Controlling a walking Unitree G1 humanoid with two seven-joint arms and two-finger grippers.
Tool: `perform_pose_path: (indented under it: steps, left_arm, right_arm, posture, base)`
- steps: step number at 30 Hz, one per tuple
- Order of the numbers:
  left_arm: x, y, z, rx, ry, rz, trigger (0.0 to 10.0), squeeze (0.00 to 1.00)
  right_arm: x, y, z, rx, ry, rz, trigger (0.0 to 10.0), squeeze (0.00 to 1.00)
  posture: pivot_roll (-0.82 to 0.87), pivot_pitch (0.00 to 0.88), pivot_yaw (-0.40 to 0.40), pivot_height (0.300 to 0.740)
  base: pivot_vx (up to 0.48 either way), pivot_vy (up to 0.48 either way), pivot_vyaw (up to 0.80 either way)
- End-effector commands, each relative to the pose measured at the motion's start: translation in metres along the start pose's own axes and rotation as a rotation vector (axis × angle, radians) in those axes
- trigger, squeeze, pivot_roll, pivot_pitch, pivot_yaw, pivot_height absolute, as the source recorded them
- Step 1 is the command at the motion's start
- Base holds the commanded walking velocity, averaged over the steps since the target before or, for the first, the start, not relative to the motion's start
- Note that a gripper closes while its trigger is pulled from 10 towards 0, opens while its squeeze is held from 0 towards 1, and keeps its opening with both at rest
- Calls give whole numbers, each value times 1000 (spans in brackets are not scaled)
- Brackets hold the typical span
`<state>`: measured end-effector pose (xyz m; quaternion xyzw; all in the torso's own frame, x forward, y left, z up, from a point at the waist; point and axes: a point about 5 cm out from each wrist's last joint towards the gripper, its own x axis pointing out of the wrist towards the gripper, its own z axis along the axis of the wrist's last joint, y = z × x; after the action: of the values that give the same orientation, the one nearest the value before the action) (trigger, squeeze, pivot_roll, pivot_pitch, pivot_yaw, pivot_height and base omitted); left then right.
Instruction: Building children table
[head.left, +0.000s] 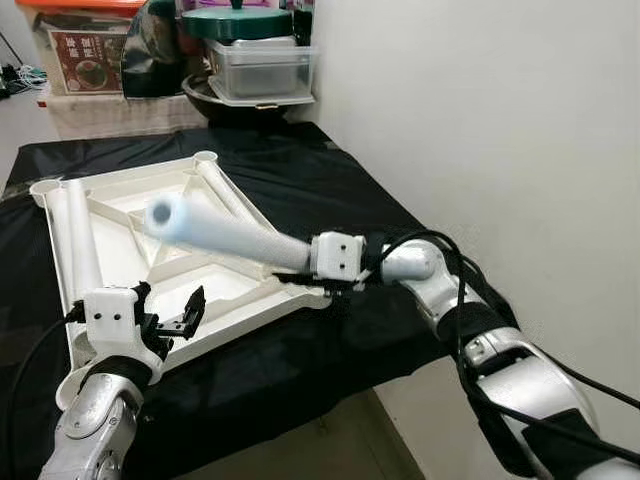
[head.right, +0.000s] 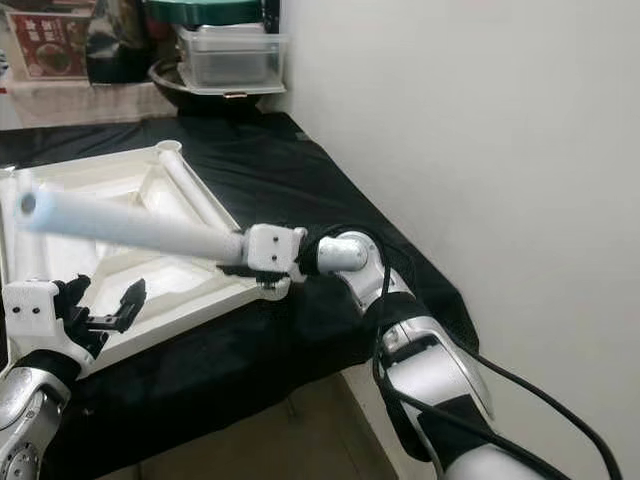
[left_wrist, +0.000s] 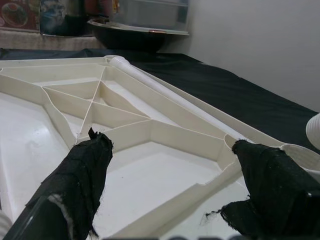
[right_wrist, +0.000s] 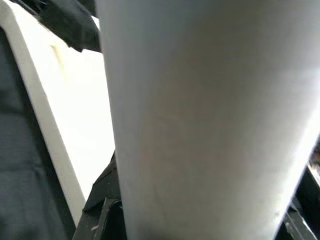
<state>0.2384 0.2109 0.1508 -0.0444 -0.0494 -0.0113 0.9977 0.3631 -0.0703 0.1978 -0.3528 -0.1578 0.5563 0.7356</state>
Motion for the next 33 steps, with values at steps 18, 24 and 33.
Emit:
perform_pose_path:
  steps: [18, 24, 33]
  left_arm:
    - [-2, 0, -4, 0, 10, 4, 10000, 0]
    - [-4, 1, -4, 1, 14, 8, 10000, 0]
    - [0, 0, -4, -4, 18, -6, 10000, 0]
  right_arm:
    - [5, 37, -34, 135, 142, -76, 10000, 0]
    - [5, 37, -31, 286, 43, -75, 10000, 0]
    - [8, 59, -15, 402, -200, 139, 10000, 0]
  posture:
    - [152, 0, -124, 740]
    - [148, 0, -122, 740]
    - [126, 0, -106, 740]
  base:
    - [0, 0, 0]
    - [0, 0, 0]
    - [0, 0, 0]
